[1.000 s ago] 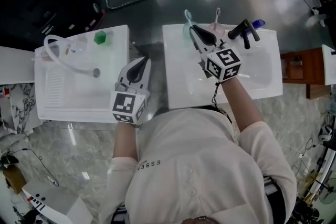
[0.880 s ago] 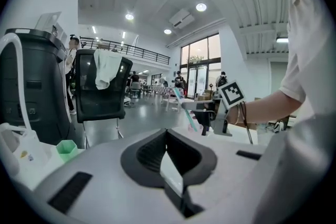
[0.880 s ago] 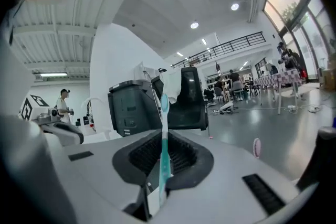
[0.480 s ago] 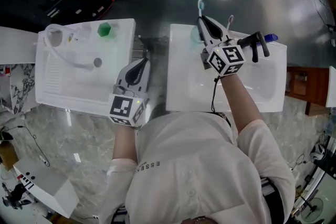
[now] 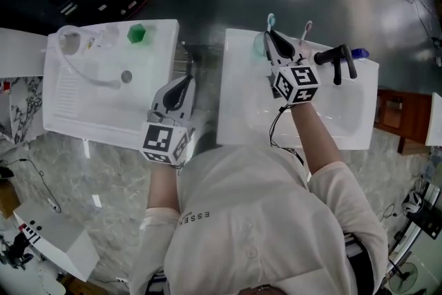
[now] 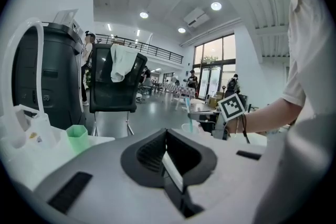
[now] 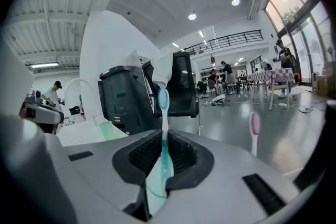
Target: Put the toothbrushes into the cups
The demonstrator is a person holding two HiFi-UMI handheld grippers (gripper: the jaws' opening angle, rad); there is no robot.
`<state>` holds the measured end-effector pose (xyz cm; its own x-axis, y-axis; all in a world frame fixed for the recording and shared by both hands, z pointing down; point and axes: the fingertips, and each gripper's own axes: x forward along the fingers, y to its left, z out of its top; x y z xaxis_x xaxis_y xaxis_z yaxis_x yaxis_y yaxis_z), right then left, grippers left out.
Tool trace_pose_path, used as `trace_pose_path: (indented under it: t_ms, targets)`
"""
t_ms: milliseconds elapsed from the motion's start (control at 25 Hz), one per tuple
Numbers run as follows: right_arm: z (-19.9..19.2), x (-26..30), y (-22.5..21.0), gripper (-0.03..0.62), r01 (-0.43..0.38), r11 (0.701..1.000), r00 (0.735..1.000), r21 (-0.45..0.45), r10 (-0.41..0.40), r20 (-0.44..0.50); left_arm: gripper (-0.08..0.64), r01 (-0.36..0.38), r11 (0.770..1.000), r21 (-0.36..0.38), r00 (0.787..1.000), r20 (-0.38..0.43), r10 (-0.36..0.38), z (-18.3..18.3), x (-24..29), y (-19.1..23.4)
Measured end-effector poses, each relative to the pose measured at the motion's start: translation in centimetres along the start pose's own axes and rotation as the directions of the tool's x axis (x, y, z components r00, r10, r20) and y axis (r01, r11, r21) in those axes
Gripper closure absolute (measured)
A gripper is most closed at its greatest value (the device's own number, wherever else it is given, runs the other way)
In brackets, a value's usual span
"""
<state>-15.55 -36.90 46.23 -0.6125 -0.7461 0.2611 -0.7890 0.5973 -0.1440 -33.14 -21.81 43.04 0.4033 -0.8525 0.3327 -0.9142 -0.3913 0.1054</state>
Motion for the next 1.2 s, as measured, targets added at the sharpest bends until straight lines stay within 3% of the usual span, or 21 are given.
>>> trace_pose_path:
  t_ms: [120,280,360,480,640,960,1120,1200]
  targets:
    - [-1.7,-0.3,-0.3,0.545,0.035,0.999,0.997,-0.005,-0.035,-0.073,0.558,0.009,1.0,0.005,1.0,0.0,-0.009,-0.1,0.2,0.0]
    - [-4.1,-0.3,0.5,0.54,0.004,1.0,0.979,0.016,-0.001,-0.204,0.558,0.025,1.0,0.008,1.0,0.003,-0.025,0.1,0.1,0.0]
    - [-4.2,-0.4,0.6,0.441,0.007,1.0,0.977,0.029,-0.001,-0.215,0.558,0.035,0.999,0.011,0.999,0.005,-0.035,0.2,0.1,-0.1]
    - [-3.5,-0.9,0.3,0.373,0.049,0.999,0.98,0.002,-0.047,-0.192,0.558,0.052,0.998,0.018,0.999,0.01,-0.052,0.5,0.1,-0.3]
    - [-1.4,-2.3,0.4,0.341,0.085,0.996,0.987,-0.024,-0.088,-0.133,0.558,0.081,0.996,0.033,0.996,0.024,-0.082,1.0,0.0,-0.6]
    - [3.0,-7.3,1.7,0.341,0.142,0.98,0.99,-0.141,-0.144,-0.002,0.558,0.165,0.983,0.08,0.983,0.063,-0.17,3.0,0.7,-2.4]
    - [3.6,-9.9,3.2,0.344,0.109,0.988,0.994,-0.108,-0.107,0.025,0.558,0.205,0.971,0.122,0.973,0.082,-0.216,4.8,1.0,-3.8]
    - [4.1,-11.5,3.6,0.407,0.112,0.99,0.992,-0.08,-0.108,0.063,0.558,0.225,0.964,0.144,0.967,0.091,-0.239,5.7,1.1,-4.5]
